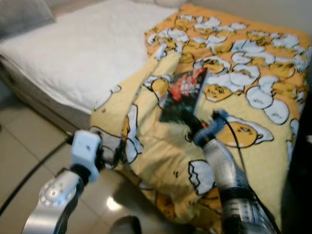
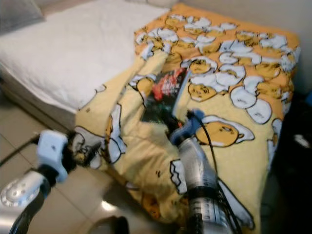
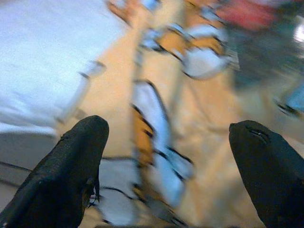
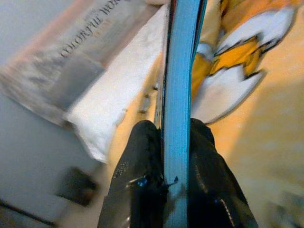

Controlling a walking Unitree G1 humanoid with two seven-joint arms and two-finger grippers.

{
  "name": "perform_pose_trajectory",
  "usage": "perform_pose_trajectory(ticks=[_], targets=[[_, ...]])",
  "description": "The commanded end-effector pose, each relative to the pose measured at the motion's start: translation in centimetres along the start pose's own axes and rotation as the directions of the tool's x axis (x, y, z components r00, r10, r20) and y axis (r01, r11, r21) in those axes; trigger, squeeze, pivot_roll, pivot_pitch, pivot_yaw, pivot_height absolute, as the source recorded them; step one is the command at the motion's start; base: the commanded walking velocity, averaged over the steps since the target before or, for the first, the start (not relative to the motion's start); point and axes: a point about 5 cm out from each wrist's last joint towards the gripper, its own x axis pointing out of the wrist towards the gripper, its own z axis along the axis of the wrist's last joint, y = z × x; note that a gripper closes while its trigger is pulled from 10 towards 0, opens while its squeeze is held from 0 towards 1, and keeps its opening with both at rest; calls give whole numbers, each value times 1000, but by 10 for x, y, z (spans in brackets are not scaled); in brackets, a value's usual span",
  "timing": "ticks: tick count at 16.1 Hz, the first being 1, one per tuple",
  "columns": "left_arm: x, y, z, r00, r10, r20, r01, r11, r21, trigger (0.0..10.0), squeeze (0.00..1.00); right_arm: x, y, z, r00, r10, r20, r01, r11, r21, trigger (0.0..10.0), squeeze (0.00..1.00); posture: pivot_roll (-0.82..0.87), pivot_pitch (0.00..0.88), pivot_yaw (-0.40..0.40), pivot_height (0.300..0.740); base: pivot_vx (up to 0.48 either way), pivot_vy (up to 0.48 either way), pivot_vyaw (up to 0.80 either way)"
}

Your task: Clean up the room

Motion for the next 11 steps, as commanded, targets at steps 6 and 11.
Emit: perform_pose_trajectory(ticks=[6, 11], targets=[[39, -22, 0, 998, 6, 58, -15, 990, 141, 10000, 514, -66, -8, 30, 961, -230, 155, 275, 864, -421, 10000, 0, -207, 0, 118, 740, 0, 0, 0], [29, -24, -13, 999, 22, 47, -26, 997, 77, 10000, 310, -89, -13, 39, 920, -344, 186, 391, 792, -469, 10000, 0, -180, 0, 69, 740, 0, 0, -774]])
